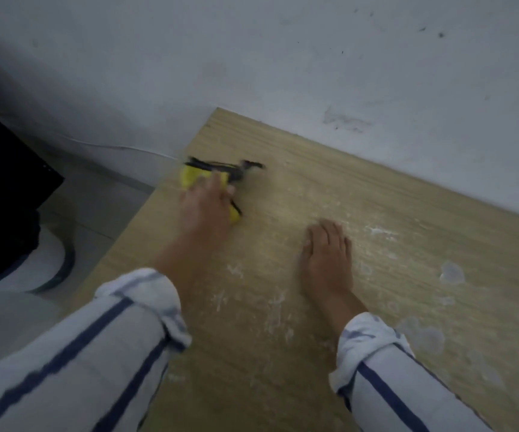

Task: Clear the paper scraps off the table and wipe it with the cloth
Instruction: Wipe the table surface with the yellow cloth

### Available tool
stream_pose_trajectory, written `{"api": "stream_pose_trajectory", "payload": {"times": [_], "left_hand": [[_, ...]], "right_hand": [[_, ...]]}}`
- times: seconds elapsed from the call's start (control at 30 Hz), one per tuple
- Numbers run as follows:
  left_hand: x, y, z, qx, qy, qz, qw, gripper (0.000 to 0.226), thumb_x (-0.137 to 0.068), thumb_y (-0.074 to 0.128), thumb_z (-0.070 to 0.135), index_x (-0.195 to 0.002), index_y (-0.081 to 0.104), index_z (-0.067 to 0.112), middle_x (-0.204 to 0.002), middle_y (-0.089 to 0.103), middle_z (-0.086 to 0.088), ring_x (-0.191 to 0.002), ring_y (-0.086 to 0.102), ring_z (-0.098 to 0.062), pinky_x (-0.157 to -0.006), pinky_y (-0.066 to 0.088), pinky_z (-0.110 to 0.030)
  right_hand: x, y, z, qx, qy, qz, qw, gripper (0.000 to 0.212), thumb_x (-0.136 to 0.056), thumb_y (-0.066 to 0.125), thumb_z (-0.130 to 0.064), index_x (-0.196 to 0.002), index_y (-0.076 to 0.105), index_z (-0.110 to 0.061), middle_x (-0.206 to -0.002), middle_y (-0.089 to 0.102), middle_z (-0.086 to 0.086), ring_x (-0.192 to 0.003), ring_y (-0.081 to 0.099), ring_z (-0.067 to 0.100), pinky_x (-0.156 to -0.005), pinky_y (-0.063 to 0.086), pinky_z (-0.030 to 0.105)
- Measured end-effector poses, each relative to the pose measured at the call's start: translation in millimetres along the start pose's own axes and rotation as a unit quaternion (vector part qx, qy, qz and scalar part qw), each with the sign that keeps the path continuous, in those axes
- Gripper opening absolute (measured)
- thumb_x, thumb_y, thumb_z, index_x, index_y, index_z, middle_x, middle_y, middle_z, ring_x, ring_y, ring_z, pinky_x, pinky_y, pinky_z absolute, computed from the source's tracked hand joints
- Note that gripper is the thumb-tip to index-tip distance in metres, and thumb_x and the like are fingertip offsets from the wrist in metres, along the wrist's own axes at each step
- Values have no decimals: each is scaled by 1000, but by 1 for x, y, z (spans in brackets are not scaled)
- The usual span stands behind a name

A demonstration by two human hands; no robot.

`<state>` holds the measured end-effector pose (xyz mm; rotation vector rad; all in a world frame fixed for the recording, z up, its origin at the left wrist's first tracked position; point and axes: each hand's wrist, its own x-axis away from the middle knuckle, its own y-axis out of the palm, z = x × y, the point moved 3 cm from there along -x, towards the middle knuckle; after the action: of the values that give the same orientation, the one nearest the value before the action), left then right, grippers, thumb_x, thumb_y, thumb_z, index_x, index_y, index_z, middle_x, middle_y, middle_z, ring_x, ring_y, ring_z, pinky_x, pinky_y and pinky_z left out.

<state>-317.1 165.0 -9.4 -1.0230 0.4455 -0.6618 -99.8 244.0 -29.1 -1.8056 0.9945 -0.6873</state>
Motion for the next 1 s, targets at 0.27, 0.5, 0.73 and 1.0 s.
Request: {"api": "stream_pose_trajectory", "payload": {"times": [0.27, 0.5, 0.73, 1.0], "left_hand": [[19, 37, 17, -116, 182, -126, 968, 59, -86, 23, 60, -140, 36, 38, -155, 24, 2, -144, 16, -23, -113, 15, -48], [-93, 16, 26, -26, -34, -35, 998, 38, -98, 34, 36, -115, 56, 9, -123, 57, -18, -116, 50, -34, -99, 36, -41], [-49, 71, 99, -96, 271, -135, 948, 46, -96, 36, 34, -141, 34, 26, -154, 26, 1, -142, 20, -22, -114, 17, -41], [-125, 21, 30, -27, -19, -2, 999, 40, -98, 34, 26, -134, 43, 11, -142, 44, -15, -132, 35, -29, -110, 20, -39]], "right_hand": [[-31, -5, 8, 22, 49, 31, 998, 46, -94, 32, -22, -136, 42, -9, -150, 31, 12, -143, 17, 28, -116, 9, 44], [-33, -1, 7, 55, 51, 37, 996, 53, -92, 19, -32, -133, 45, -11, -147, 37, 12, -141, 23, 29, -115, 12, 45], [-33, 2, 11, 59, 55, 53, 995, 52, -91, 20, -33, -125, 52, -9, -141, 46, 16, -136, 33, 33, -112, 19, 49], [-33, 2, 9, 69, 55, 51, 995, 55, -87, 20, -32, -127, 51, -10, -143, 43, 15, -138, 30, 32, -112, 15, 47]]}}
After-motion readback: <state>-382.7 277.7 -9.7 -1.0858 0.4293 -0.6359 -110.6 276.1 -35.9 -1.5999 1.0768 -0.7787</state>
